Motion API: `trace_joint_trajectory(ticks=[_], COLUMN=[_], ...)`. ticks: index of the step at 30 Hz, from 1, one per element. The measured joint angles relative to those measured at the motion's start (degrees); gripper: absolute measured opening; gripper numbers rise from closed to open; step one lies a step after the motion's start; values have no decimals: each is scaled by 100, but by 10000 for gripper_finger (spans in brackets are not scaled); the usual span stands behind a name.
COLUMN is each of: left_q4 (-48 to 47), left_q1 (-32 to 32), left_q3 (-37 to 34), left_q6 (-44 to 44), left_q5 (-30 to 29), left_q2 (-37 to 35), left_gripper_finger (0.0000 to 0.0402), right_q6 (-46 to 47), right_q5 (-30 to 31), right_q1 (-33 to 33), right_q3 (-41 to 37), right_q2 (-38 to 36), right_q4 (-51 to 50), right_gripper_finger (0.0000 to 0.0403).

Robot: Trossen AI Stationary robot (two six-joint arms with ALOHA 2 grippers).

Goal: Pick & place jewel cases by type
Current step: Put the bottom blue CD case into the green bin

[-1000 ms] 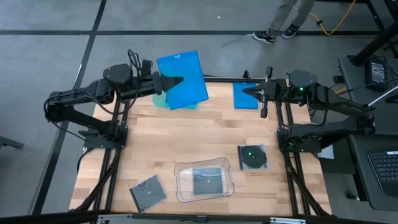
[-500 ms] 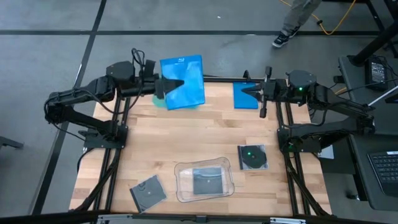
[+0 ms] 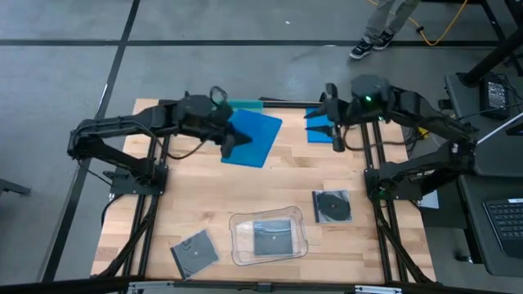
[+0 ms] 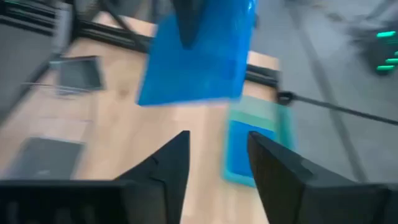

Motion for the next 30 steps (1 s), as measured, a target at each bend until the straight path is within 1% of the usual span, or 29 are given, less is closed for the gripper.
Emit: trace_joint_trajectory(ticks=[2, 5, 9, 15, 19, 23, 30], left_q4=[-44, -49, -32, -25, -9, 19, -102], left_q1=[-25, -87, -156, -273, -302, -348, -462], left_q3=[0, 1, 2, 2, 2, 2, 2], left_q6=[152, 388, 609, 878, 969, 988, 982], left_q5=[178, 249, 276, 233, 205, 190, 206], left_q2=[152, 389, 587, 746, 796, 797, 798], left_gripper_finger=[13, 13, 13, 13, 13, 13, 13], right_q6=[19, 25, 53, 319, 335, 367, 634], right_q5=[-487, -1058, -1505, -2194, -2376, -2387, -2389], right_q1=[-63, -131, -208, -272, -269, -272, -270], right_q3=[379, 807, 1123, 1254, 1254, 1252, 1252], right_q2=[341, 783, 1260, 1767, 2065, 2288, 2349], right_q4=[-206, -369, -446, -412, -420, -418, -269], right_gripper_finger=[179, 194, 206, 209, 209, 209, 209])
